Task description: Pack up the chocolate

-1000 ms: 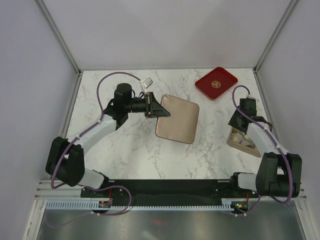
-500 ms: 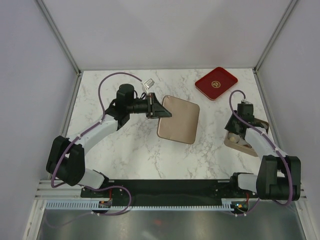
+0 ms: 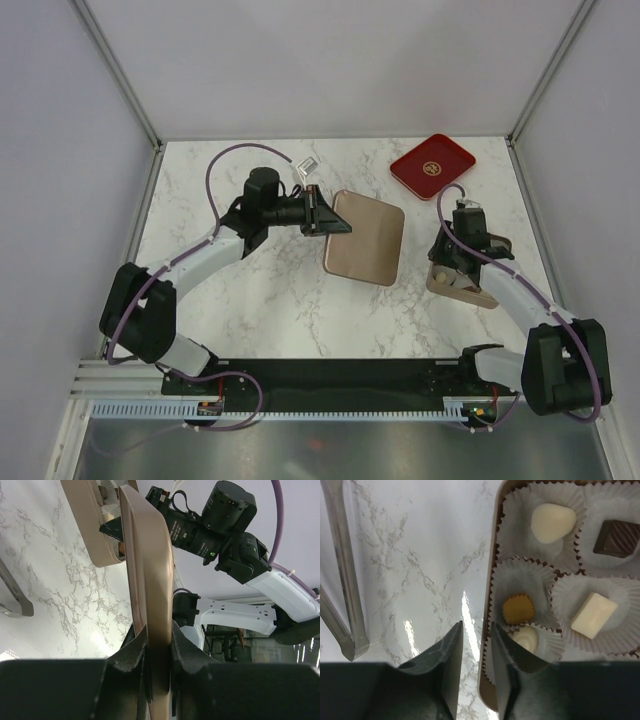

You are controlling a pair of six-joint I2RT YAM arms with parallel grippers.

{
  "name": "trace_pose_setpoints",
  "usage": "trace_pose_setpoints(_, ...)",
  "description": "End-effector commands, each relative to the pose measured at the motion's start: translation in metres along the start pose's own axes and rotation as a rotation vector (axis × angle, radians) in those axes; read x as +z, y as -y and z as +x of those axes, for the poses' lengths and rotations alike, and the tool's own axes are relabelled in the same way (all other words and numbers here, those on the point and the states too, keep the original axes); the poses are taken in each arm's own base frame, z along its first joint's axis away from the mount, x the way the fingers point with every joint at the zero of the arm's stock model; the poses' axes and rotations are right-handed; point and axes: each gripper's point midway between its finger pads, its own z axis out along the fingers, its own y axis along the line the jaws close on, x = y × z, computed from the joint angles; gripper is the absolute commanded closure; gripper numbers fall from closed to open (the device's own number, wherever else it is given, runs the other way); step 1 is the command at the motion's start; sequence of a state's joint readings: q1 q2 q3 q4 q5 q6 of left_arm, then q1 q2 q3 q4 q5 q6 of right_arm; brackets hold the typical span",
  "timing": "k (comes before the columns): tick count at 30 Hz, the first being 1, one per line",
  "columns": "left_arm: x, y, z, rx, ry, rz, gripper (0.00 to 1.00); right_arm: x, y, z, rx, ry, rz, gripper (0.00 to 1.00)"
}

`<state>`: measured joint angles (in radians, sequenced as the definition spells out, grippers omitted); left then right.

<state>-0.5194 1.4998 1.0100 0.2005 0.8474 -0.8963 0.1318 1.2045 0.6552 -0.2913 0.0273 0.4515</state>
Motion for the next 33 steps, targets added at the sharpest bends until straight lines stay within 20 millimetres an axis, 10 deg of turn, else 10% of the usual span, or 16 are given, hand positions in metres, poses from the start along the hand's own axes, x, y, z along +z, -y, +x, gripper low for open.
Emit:
trace_pose_setpoints(1, 0.01, 0.026, -0.02, 0.083, 0.052, 0.078, 0.98, -0.016, -0.002, -0.037, 0.017, 0.092, 0.039, 0.61)
trace_pose_setpoints(6, 0.028, 0.043, -0.029, 0.067, 0.069, 0.164, 0.98, -0.059, 0.032, -0.124, 0.115, 0.266, 0.146, 0.48)
trace_pose_setpoints(15, 0.109, 0.054, -0.026, 0.009, 0.0, 0.357, 0.98, -0.115, 0.047, -0.199, 0.187, 0.418, 0.181, 0.38)
trace_pose_setpoints(22, 0.174, 0.034, -0.004, -0.047, -0.088, 0.456, 0.98, -0.131, 0.07, -0.207, 0.226, 0.494, 0.3, 0.37)
trace_pose_setpoints(33, 0.237, 0.043, 0.007, -0.034, -0.122, 0.504, 0.98, -0.102, 0.093, -0.18, 0.23, 0.426, 0.279, 0.37)
